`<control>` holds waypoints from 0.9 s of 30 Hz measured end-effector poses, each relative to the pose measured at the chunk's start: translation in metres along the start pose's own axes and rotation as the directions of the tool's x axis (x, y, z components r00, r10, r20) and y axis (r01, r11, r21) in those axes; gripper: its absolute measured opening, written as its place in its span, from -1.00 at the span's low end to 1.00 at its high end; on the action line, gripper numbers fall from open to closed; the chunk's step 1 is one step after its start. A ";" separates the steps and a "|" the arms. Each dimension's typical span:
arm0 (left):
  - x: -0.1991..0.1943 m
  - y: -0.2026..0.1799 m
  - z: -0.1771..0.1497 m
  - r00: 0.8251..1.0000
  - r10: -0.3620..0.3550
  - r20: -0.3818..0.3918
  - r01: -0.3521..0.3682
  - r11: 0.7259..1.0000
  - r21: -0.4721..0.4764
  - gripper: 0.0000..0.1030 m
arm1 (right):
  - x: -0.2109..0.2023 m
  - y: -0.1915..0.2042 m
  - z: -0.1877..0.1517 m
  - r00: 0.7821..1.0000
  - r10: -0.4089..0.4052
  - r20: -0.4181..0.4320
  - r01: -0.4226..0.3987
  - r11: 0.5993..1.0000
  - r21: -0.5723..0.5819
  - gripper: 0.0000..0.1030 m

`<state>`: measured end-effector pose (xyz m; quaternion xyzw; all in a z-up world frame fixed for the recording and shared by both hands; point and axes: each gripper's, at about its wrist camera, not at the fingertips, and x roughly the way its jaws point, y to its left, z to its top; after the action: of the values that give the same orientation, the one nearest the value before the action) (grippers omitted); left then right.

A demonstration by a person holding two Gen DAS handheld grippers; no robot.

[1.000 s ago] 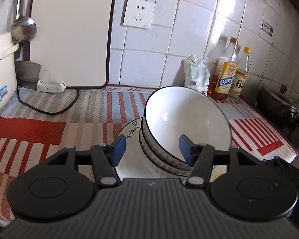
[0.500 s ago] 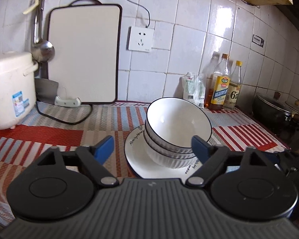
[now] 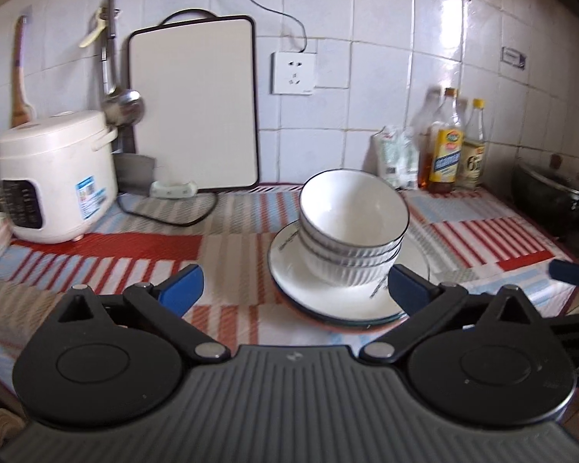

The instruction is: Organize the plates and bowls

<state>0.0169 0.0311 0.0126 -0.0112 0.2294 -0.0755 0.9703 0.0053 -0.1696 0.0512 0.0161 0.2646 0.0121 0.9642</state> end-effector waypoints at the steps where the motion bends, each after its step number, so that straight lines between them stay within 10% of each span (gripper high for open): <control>1: -0.004 0.000 -0.002 1.000 -0.001 0.001 0.001 1.000 0.001 1.00 | -0.004 0.000 -0.001 1.000 -0.020 -0.005 0.019 1.000 -0.004 1.00; 27: -0.024 -0.014 -0.042 0.979 0.195 0.057 -0.195 0.981 -0.003 1.00 | -0.048 0.002 -0.018 0.987 -0.161 0.027 0.160 0.987 0.014 1.00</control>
<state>-0.0252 0.0219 -0.0132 0.0104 0.2016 0.0201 0.9792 -0.0451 -0.1685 0.0601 0.0006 0.2513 -0.0674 0.9656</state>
